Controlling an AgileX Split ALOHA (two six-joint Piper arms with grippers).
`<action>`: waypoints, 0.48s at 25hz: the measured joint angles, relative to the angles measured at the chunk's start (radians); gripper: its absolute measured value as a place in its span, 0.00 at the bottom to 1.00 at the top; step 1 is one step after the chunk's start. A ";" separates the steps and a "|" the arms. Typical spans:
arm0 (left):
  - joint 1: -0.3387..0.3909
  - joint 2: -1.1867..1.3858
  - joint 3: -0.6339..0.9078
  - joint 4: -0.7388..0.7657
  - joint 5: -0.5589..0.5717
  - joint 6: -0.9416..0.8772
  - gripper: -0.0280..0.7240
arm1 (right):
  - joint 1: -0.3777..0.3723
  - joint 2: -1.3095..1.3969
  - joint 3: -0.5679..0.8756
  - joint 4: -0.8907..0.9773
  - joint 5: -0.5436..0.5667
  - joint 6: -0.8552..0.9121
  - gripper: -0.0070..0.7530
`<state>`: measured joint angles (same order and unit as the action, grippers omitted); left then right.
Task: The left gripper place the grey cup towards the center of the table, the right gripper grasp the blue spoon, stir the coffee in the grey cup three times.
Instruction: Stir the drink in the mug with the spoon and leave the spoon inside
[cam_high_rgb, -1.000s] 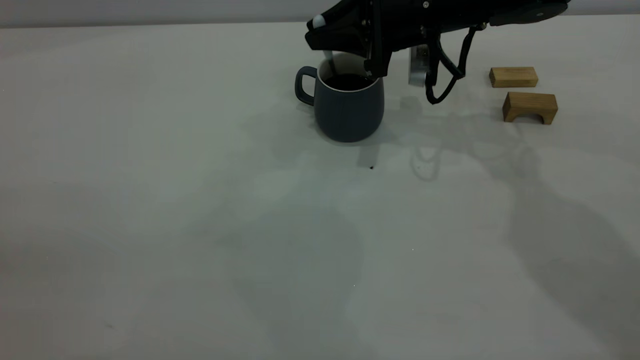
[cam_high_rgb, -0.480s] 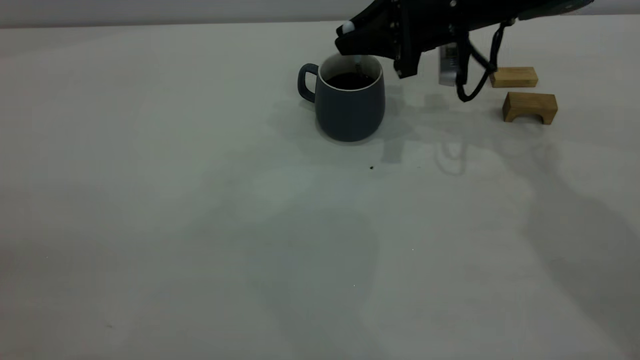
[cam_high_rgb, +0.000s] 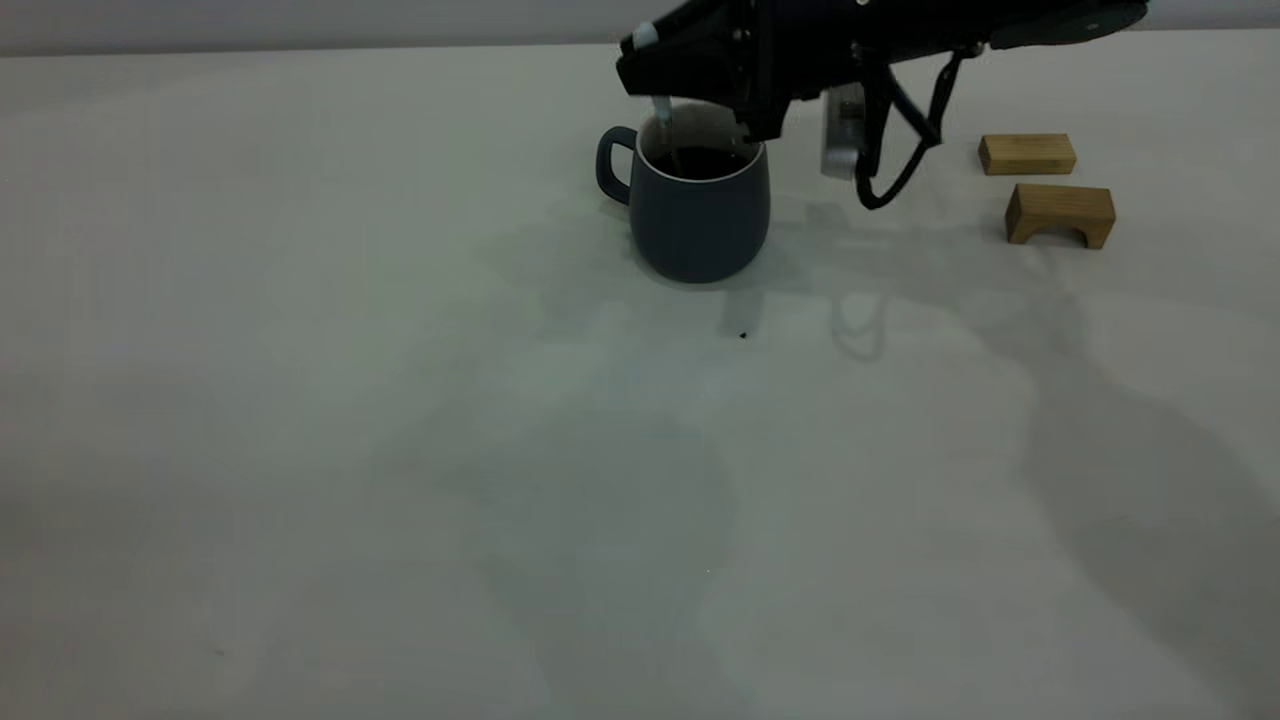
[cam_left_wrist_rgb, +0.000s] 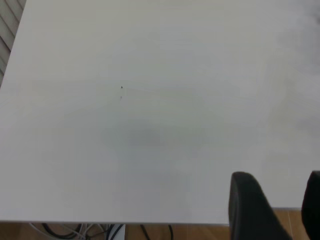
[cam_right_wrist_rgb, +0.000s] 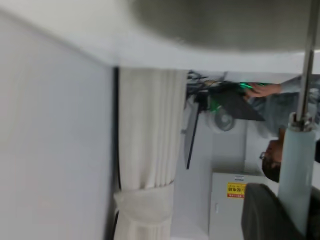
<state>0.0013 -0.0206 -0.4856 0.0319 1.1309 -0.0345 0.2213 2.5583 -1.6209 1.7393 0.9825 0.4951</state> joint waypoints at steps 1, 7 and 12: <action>0.000 0.000 0.000 0.000 0.000 0.000 0.48 | 0.000 0.000 0.000 0.008 -0.007 -0.035 0.16; 0.000 0.000 0.000 0.000 0.000 0.000 0.48 | -0.012 0.000 0.001 0.004 -0.032 -0.088 0.16; 0.000 0.000 0.000 -0.001 0.000 0.000 0.48 | -0.020 0.000 0.001 -0.024 -0.039 -0.082 0.16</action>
<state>0.0013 -0.0206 -0.4856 0.0310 1.1309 -0.0345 0.2014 2.5583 -1.6198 1.7157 0.9439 0.4131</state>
